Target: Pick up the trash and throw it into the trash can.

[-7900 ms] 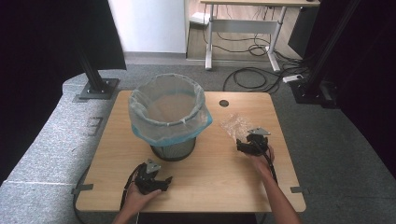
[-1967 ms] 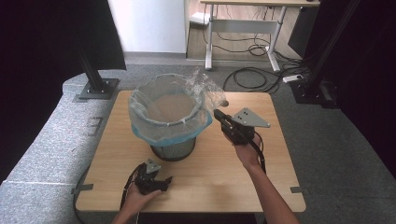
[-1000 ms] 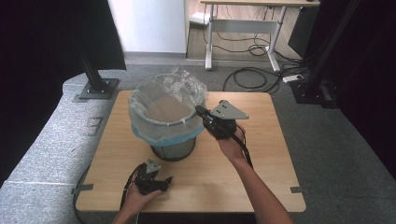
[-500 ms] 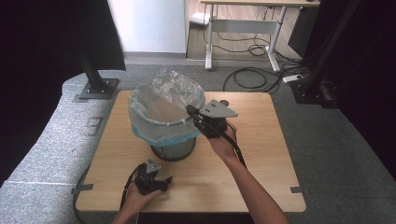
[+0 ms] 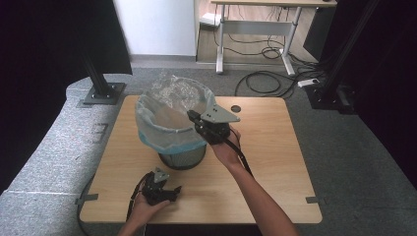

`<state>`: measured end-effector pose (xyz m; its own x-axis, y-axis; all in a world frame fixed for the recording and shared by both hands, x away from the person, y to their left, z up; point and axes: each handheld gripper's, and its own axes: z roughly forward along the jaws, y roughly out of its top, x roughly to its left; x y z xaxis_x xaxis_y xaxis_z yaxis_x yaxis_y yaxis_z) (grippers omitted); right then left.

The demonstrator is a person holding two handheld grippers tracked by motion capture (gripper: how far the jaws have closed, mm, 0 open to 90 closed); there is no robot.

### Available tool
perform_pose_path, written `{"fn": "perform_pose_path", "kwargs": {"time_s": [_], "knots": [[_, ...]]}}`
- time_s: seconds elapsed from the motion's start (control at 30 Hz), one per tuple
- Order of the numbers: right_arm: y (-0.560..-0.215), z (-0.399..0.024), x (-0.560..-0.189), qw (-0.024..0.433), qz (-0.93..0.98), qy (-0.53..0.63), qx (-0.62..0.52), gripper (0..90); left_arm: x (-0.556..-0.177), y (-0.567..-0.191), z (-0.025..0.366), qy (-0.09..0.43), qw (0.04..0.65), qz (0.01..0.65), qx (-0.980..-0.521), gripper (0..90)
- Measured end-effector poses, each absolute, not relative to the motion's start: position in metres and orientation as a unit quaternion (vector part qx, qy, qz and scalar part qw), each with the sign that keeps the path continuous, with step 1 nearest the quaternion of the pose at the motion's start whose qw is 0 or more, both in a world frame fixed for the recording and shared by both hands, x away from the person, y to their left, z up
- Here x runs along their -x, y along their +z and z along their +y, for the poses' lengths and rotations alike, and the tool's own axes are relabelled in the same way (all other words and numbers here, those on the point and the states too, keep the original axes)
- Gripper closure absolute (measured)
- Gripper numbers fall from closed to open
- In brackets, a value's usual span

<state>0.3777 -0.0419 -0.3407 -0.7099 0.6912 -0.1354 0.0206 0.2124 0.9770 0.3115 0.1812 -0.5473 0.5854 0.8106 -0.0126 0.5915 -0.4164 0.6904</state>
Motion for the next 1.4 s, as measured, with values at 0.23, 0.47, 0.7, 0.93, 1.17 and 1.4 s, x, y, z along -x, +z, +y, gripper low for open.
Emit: {"fn": "perform_pose_path", "kwargs": {"time_s": [0.23,0.47,0.7,0.93,1.17,1.4], "knots": [[-0.34,-0.035,-0.38,0.288,0.726,0.575,-0.244,85.9,-0.312,-0.547,0.181,0.164,0.334,0.424,-0.826,17.1],[-0.343,-0.032,-0.383,0.291,0.728,0.566,-0.253,47.8,-0.311,-0.547,0.181,0.164,0.334,0.424,-0.826,17.2],[-0.341,-0.039,-0.383,0.276,0.725,0.565,-0.282,33.3,-0.311,-0.547,0.181,0.164,0.334,0.425,-0.825,17.1],[-0.339,-0.046,-0.379,0.275,0.725,0.565,-0.282,33.1,-0.311,-0.547,0.181,0.164,0.334,0.425,-0.825,17.1],[-0.335,-0.063,-0.373,0.284,0.714,0.572,-0.287,33.0,-0.311,-0.547,0.181,0.164,0.334,0.425,-0.825,17.2],[-0.34,-0.087,-0.362,0.297,0.699,0.583,-0.289,31.8,-0.311,-0.547,0.181,0.164,0.334,0.424,-0.826,17.2]]}}
